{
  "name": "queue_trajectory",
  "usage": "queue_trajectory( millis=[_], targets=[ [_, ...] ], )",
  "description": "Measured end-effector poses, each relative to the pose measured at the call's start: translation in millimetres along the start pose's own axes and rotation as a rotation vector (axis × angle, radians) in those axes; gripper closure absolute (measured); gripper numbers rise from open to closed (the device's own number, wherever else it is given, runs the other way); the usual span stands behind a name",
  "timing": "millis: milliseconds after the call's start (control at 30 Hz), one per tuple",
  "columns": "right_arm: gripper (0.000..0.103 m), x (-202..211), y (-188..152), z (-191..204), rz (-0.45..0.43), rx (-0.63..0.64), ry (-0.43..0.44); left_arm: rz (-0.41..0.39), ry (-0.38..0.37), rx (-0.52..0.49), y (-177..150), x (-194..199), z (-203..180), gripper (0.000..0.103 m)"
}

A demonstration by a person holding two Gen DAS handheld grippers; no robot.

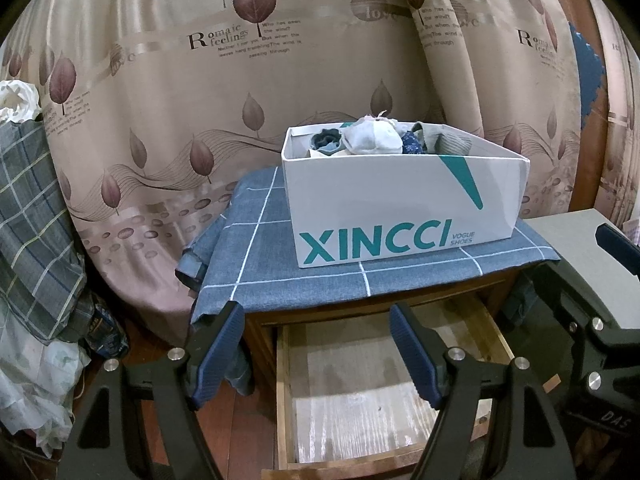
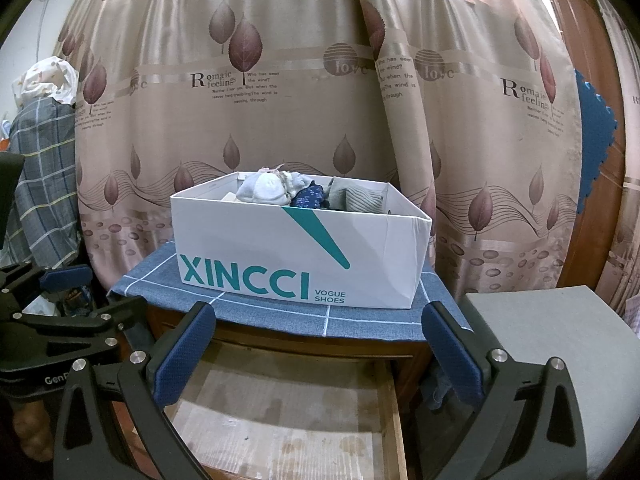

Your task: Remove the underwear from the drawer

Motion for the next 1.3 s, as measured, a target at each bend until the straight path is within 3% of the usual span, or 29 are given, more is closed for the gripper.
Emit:
queue_trajectory(
  millis=[1300],
  targets=[
    [0.001, -1.2, 0.7, -6.2, 0.001, -0.005, -0.005, 0.021, 0.001, 0.002, -1.7, -5.1, 0.8, 0.026]
  ],
)
Point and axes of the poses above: each gripper's, at about its wrist camera, not at the fingertips, and x roughly against the way its jaws point, z to its left, y to its top, the point moved 4 cm from there along -x, roughly the way its jaws point, and after that the axes turned 9 degrees about z, right-handed, at the moved point
